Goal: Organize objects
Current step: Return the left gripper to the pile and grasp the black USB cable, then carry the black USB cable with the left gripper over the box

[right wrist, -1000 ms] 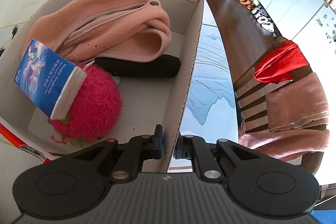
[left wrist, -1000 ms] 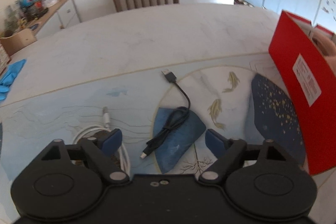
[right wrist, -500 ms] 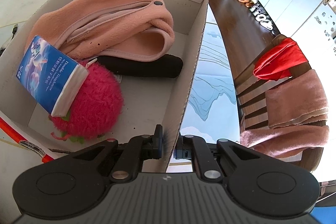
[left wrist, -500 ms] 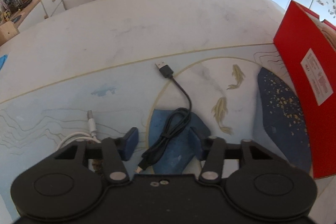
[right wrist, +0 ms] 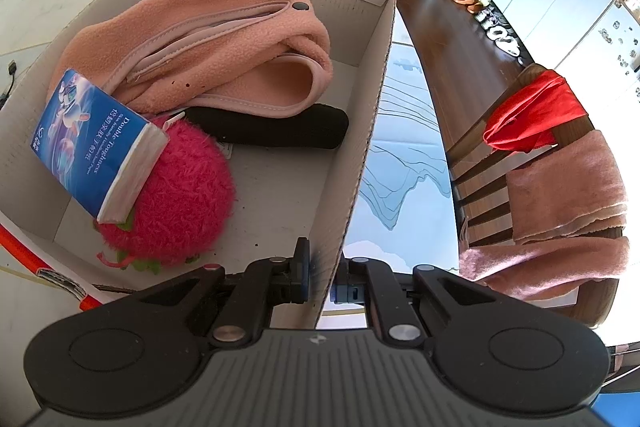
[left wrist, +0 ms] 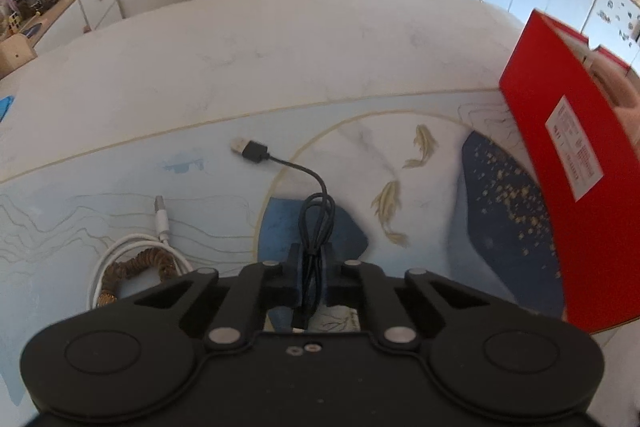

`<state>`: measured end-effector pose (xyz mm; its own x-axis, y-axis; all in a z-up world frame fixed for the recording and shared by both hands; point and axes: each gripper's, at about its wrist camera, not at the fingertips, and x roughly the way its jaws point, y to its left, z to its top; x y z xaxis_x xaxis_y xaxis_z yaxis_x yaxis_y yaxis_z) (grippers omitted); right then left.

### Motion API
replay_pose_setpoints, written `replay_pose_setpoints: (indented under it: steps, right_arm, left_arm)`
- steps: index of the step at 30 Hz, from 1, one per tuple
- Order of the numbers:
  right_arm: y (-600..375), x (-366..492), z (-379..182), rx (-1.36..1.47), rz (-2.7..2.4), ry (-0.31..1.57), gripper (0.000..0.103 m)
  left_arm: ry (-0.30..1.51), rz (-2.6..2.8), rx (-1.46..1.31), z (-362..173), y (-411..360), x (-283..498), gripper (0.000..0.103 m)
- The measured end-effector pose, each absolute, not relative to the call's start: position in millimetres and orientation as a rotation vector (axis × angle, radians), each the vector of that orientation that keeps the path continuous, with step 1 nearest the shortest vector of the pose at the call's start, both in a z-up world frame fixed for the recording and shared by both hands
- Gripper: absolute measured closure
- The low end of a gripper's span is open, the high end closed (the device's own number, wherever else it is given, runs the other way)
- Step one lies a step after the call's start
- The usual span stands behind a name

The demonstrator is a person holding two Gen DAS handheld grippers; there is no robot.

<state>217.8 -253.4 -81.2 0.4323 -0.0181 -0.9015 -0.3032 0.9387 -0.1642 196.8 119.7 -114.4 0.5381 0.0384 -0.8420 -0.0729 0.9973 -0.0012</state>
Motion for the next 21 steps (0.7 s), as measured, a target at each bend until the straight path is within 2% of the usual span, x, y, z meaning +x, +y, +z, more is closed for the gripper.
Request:
replay_pose_setpoints:
  steps: [12, 21]
  right_arm:
    - [-256.8, 215.7, -82.0, -0.327, 0.223, 1.101, 0.095]
    - [-260.2, 211.2, -81.8, -0.367, 0.297, 1.071, 0.095]
  left_arm:
    - [0.897, 0.054, -0.154, -63.4, 97.4, 172.0, 0.097]
    - [0.841, -0.021, -0.159, -24.2, 51.2, 158.8, 0.097]
